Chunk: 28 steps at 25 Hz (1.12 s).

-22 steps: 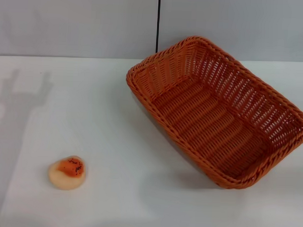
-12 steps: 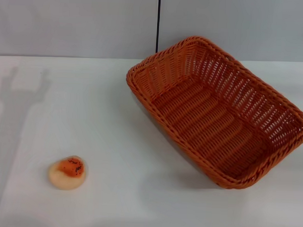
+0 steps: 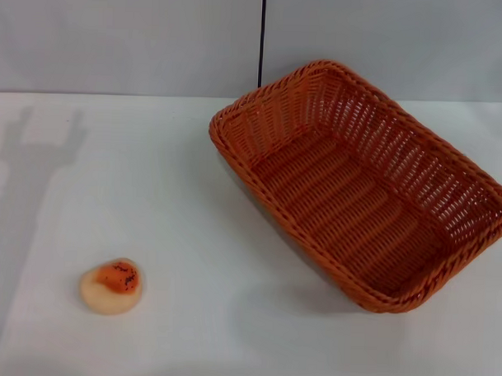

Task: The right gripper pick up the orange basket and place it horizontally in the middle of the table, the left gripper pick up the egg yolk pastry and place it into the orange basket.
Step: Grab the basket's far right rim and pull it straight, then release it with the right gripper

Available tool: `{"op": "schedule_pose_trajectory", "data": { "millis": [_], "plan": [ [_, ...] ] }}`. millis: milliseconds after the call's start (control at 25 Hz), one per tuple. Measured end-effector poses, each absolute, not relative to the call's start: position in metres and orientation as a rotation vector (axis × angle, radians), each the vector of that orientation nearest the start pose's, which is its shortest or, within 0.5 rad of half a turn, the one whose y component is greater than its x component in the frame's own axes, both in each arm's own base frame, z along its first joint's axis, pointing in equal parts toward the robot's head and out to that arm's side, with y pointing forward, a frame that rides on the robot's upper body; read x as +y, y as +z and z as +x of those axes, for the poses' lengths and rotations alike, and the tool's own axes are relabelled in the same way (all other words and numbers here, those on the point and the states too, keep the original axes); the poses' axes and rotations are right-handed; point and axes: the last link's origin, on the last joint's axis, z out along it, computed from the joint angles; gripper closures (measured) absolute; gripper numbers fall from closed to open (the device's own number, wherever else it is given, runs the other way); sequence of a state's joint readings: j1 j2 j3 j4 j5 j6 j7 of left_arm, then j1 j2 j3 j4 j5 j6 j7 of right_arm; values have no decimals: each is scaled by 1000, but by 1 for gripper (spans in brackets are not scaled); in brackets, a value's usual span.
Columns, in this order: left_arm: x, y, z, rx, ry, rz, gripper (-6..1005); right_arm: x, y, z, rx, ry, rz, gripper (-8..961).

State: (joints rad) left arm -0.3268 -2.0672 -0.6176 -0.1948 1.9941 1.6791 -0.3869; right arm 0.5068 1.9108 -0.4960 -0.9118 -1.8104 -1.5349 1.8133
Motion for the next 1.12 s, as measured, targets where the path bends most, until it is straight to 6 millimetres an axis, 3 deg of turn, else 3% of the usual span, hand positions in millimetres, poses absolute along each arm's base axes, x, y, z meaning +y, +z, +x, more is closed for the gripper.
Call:
{"op": "schedule_pose_trajectory", "data": {
  "millis": [40,80,240,440,600,840,1120],
  "plan": [
    [275,31,-310,-445,-1209,-1318,140,377,165,253,854,717,-2337,500],
    [275,31,-310,-445,-1209,-1318,140,377,165,253,854,717,-2337,494],
    [274,31,-311,-451,-1211,-1316,140,392,163,223,968,433,-2493,471],
    [271,29,-311,-458,-1210,-1322,140,401,151,206,1022,303,-2550,441],
    [266,27,-313,-465,-1208,-1319,139,404,140,200,1032,221,-2581,417],
    [259,24,-316,-498,-1223,-1331,139,406,110,199,1050,11,-2641,249],
    [250,23,-319,-522,-1245,-1337,139,403,86,200,1026,-121,-2660,251]
  ]
}}
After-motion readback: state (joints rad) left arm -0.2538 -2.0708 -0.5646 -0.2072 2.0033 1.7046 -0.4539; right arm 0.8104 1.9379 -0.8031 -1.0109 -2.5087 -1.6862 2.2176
